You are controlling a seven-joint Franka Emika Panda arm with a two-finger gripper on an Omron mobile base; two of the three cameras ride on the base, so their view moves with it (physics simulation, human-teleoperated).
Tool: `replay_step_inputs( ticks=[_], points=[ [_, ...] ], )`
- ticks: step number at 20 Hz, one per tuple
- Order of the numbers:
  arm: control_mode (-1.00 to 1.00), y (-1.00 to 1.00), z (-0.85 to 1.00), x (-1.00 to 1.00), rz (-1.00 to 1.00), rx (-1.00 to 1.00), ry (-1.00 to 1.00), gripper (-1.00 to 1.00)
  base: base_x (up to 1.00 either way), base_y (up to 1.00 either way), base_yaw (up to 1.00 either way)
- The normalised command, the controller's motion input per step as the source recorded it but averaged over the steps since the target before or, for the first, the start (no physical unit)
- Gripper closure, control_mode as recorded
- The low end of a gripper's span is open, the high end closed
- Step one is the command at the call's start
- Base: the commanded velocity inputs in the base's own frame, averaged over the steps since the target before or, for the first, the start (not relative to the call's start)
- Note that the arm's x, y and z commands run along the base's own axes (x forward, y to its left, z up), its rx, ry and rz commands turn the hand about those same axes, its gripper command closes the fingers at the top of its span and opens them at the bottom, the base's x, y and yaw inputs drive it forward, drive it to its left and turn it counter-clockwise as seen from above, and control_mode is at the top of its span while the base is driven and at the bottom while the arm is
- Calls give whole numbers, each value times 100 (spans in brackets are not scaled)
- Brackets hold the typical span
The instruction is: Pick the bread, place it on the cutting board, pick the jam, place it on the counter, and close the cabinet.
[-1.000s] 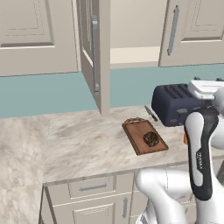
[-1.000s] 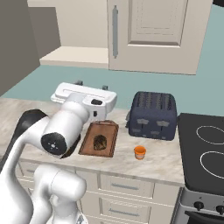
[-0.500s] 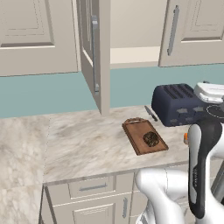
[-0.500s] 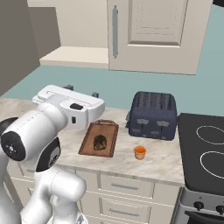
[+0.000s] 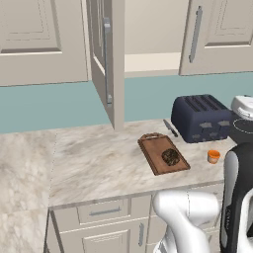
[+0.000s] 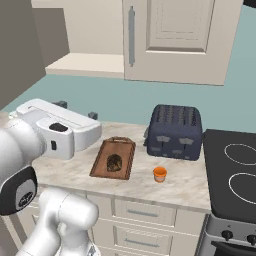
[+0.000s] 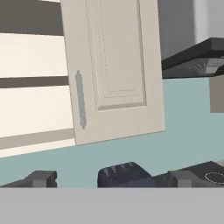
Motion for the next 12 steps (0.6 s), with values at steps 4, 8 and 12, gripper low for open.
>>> replay_step_inputs(
  ticks=[4,8,12],
  points=[
    [-100,25,0,-41,-1,-3,-1,-100,0,0,0],
    [-100,27,0,-37,0,-3,-3,-100,0,0,0],
    [-100,26,0,-25,0,-5,-9,-100,0,0,0]
  ],
)
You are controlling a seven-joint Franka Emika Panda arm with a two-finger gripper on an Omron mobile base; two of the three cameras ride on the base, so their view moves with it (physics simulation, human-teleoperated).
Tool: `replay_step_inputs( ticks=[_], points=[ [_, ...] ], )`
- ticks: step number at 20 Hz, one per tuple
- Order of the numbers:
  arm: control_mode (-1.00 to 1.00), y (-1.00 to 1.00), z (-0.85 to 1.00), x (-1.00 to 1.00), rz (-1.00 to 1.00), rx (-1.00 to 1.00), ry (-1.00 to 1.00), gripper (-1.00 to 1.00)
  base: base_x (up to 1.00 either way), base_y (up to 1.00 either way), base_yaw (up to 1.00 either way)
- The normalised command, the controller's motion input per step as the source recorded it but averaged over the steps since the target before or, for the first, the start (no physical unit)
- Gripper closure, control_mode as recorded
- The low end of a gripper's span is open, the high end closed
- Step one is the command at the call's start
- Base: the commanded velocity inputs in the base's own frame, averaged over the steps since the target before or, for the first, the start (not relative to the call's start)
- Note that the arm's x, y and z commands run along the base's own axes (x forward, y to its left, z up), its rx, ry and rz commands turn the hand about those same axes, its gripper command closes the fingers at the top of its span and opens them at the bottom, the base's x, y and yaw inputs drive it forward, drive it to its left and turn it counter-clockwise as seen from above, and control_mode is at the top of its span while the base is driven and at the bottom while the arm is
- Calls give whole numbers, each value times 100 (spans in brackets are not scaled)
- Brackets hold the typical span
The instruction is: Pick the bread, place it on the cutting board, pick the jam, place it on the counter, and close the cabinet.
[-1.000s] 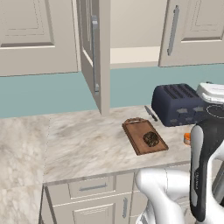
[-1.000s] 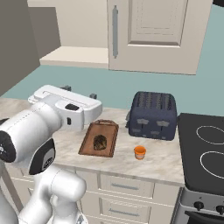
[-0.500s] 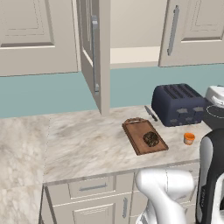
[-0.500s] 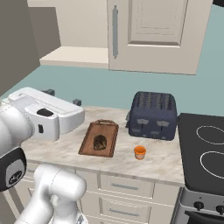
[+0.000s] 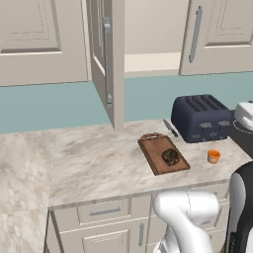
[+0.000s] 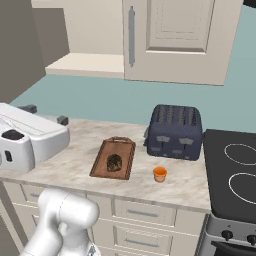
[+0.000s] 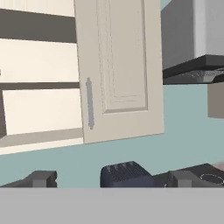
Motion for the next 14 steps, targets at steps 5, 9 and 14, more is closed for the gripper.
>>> replay_step_inputs(
  ticks=[5,9,14],
  points=[
    [-100,28,0,-26,0,-6,-11,-100,0,0,0],
    [-100,30,-1,-24,0,-5,-8,-100,0,0,0],
    [-100,27,-5,-25,0,-3,-2,-100,0,0,0]
  ],
)
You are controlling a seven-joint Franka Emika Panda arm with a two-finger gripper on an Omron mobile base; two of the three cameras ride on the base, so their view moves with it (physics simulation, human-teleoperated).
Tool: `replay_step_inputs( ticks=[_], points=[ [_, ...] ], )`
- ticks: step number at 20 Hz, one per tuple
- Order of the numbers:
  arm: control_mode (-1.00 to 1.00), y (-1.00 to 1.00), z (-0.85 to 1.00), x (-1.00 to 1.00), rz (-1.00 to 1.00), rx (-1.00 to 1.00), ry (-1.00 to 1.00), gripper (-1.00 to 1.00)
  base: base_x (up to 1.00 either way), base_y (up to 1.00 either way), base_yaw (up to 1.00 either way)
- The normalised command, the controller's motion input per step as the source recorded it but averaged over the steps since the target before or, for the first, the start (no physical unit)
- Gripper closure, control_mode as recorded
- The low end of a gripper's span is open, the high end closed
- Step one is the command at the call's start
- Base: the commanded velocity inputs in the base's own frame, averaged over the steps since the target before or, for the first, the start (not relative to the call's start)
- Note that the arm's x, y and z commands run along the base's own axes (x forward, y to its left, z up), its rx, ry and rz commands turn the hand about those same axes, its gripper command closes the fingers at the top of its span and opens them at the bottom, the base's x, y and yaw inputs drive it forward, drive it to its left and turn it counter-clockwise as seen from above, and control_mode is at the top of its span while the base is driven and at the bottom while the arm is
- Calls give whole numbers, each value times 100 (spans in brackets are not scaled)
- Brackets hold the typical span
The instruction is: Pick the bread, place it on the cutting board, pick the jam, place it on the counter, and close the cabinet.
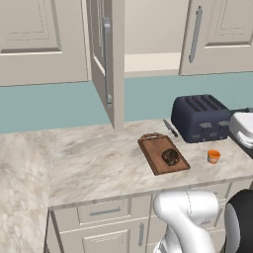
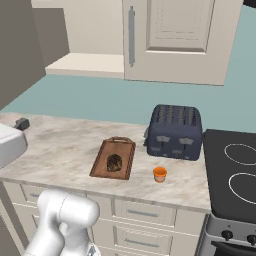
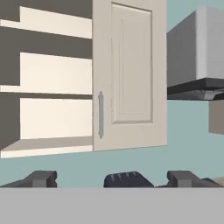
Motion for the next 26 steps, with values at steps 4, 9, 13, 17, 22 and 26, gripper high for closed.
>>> replay_step_inputs(
  ticks=[4,9,13,17,22,26],
  points=[
    [-100,20,-5,-29,0,-1,-1,-100,0,0,0],
    [-100,22,-7,-31,0,-1,-5,-100,0,0,0],
    [-100,32,-8,-24,0,-1,-3,-100,0,0,0],
    [-100,29,-6,-24,0,0,0,-100,0,0,0],
    [-100,28,-4,-25,0,0,0,-100,0,0,0],
    [-100,25,-3,-25,2,0,0,-100,0,0,0]
  ],
)
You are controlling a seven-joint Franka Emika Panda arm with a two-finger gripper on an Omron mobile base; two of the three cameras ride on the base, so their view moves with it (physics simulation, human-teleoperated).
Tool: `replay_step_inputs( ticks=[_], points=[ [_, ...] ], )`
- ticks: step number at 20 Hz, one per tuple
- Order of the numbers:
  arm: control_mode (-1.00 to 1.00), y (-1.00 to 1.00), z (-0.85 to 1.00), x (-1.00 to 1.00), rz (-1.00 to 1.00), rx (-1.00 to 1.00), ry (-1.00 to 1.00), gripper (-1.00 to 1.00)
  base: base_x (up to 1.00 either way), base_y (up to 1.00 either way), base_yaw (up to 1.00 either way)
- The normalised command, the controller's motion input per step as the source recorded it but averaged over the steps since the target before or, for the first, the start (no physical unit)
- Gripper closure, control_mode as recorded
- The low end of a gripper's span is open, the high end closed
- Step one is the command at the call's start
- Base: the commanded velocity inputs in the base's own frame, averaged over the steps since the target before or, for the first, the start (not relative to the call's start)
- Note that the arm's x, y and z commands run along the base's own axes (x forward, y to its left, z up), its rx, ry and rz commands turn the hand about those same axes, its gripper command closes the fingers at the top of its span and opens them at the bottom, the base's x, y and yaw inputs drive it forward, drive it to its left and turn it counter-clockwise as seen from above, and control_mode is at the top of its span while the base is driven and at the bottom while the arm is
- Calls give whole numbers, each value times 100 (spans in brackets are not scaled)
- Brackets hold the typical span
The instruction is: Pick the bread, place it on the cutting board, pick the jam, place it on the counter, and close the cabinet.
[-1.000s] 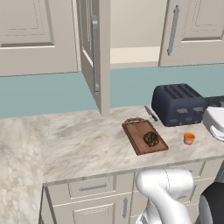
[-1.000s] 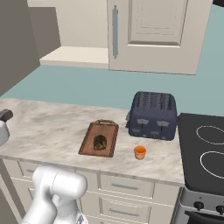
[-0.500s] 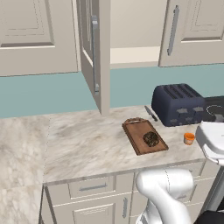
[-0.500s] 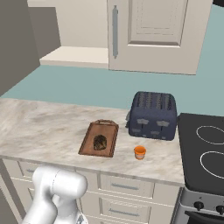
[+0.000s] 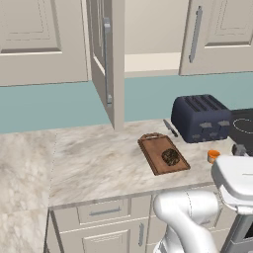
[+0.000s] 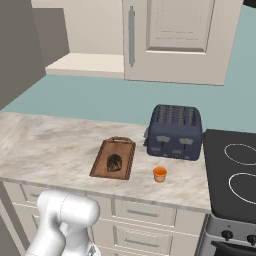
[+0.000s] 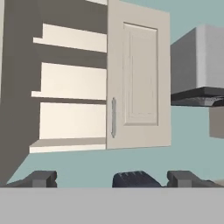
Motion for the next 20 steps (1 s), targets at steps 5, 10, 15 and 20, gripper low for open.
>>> replay_step_inputs(
  ticks=[5,10,15,20],
  points=[
    [-100,25,-3,-16,5,0,0,-100,0,0,0],
    [-100,32,0,-1,12,0,0,-100,0,0,0],
    [-100,36,0,0,13,0,0,-100,0,0,0],
    [-100,36,-3,0,12,0,0,-100,0,0,0]
  ],
)
